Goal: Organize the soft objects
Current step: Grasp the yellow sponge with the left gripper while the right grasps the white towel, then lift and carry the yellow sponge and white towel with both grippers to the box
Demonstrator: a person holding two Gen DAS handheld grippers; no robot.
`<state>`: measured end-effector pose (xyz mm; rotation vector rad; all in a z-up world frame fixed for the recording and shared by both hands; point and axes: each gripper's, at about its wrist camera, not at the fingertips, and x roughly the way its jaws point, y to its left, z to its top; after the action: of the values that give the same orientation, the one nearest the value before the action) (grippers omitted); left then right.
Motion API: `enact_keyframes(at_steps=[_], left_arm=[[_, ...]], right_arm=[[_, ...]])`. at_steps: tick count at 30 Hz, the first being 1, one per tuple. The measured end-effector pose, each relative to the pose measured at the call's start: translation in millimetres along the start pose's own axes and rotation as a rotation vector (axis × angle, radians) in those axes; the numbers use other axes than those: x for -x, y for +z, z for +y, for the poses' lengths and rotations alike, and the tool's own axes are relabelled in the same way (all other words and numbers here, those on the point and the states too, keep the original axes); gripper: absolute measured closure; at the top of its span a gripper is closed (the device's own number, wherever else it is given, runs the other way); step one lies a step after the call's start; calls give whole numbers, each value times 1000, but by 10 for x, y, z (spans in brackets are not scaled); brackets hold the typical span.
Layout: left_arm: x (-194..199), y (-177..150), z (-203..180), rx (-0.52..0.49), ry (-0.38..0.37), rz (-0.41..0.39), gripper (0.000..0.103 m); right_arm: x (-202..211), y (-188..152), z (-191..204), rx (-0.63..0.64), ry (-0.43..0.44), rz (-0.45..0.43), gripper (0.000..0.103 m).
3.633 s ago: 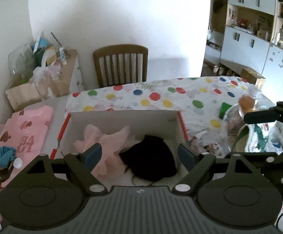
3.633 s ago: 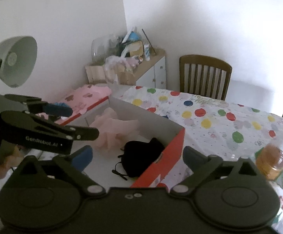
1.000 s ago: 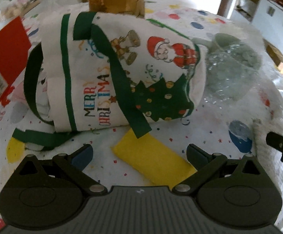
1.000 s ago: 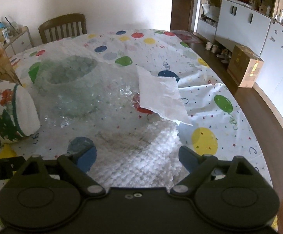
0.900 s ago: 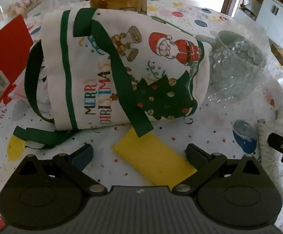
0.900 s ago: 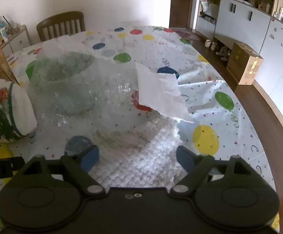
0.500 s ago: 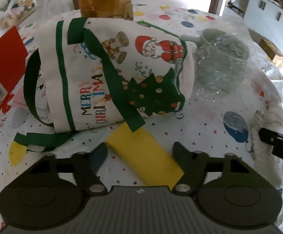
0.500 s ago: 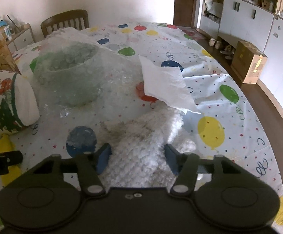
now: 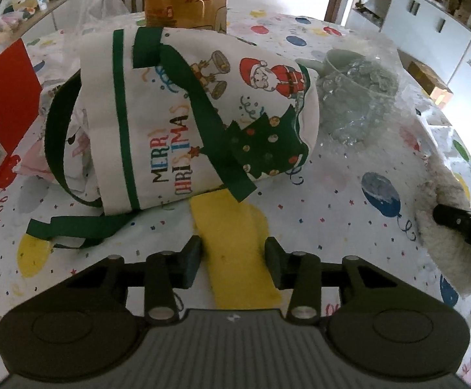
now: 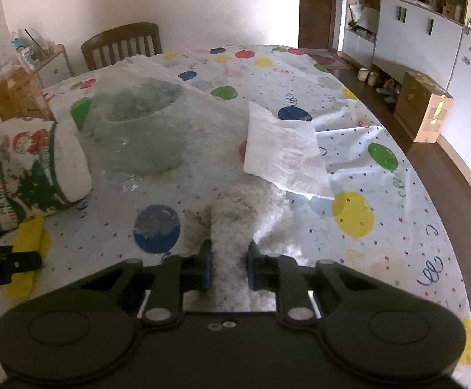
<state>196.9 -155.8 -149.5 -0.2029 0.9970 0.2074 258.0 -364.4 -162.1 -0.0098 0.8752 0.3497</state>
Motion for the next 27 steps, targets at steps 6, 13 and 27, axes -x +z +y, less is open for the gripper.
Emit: enact_keyframes(at_steps=[6,13,27], left_arm=[[45,-28,149,15,-24,3,62],[142,-42,343,44,-47,-7,62],[519,107,731,49,-144,-109,92]], right_arm=[[207,-35,34,8,21,-1,85],[516,-26,128,40,39,-50,85],[1023,88,562,109,184,-122,85]])
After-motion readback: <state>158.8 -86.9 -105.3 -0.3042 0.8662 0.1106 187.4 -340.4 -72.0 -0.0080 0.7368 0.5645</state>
